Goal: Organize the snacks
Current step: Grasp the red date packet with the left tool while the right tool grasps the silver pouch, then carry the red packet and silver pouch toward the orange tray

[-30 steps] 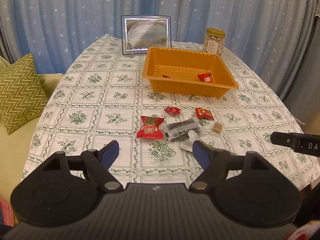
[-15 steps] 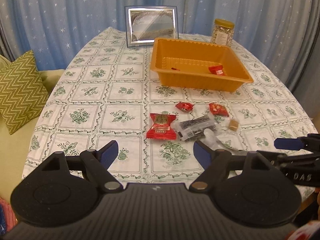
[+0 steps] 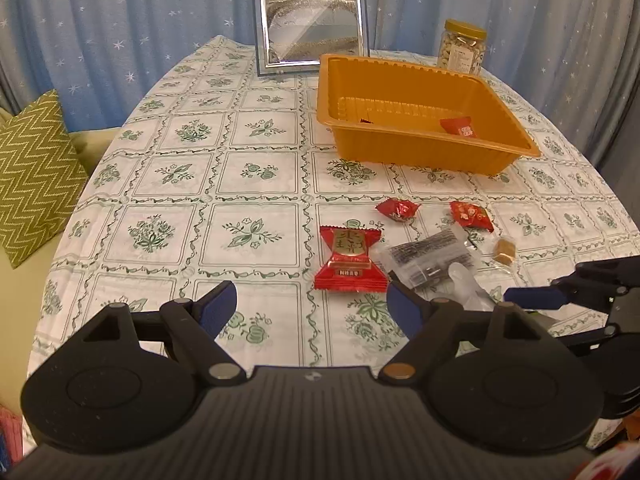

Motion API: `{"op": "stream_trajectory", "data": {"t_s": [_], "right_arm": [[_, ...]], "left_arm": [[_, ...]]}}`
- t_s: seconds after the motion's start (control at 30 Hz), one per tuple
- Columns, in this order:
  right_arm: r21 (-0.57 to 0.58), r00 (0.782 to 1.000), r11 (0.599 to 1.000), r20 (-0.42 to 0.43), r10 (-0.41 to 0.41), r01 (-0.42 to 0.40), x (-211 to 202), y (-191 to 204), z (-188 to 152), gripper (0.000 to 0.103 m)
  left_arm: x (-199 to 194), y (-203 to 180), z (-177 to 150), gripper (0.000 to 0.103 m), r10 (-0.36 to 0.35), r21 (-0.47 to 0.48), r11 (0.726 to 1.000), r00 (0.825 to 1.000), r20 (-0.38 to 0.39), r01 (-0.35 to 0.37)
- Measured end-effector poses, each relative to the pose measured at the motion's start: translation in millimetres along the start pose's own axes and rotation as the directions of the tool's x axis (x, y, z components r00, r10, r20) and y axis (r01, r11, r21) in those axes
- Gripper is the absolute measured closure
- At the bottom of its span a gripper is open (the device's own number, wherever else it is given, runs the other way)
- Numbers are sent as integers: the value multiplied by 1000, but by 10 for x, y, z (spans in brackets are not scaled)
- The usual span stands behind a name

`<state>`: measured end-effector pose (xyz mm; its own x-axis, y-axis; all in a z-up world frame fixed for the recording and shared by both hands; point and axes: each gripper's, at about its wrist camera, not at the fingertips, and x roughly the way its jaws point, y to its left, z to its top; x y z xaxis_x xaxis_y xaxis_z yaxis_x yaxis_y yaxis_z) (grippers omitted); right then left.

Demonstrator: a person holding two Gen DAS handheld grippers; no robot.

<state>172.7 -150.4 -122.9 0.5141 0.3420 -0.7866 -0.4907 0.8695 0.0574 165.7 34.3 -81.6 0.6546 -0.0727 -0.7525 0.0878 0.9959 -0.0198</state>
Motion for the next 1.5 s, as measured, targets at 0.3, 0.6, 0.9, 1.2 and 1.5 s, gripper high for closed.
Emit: {"op": "stream_trajectory", "data": {"t_s": [0.3, 0.6, 0.9, 1.2, 1.5], "right_arm": [[36, 1000, 999, 25, 14, -15, -52, -13, -68, 77], [223, 993, 974, 103, -50, 26, -362, -293, -180, 77], [316, 992, 948, 106, -70, 34, -423, -441, -240, 77], [377, 988, 925, 125, -90, 36, -575, -471, -229, 77], [429, 984, 902, 134, -120, 52, -816, -443, -198, 77]], "left_arm": [[249, -13, 106, 24, -26, 10, 1000, 1000, 10, 26], [548, -80, 258, 50, -48, 49, 998, 999, -12, 49], [693, -174, 256, 79, -76, 99, 992, 994, -76, 84], [329, -229, 148, 81, -38, 74, 996, 998, -47, 42], [-159, -356, 37, 81, -41, 47, 998, 999, -21, 42]]}}
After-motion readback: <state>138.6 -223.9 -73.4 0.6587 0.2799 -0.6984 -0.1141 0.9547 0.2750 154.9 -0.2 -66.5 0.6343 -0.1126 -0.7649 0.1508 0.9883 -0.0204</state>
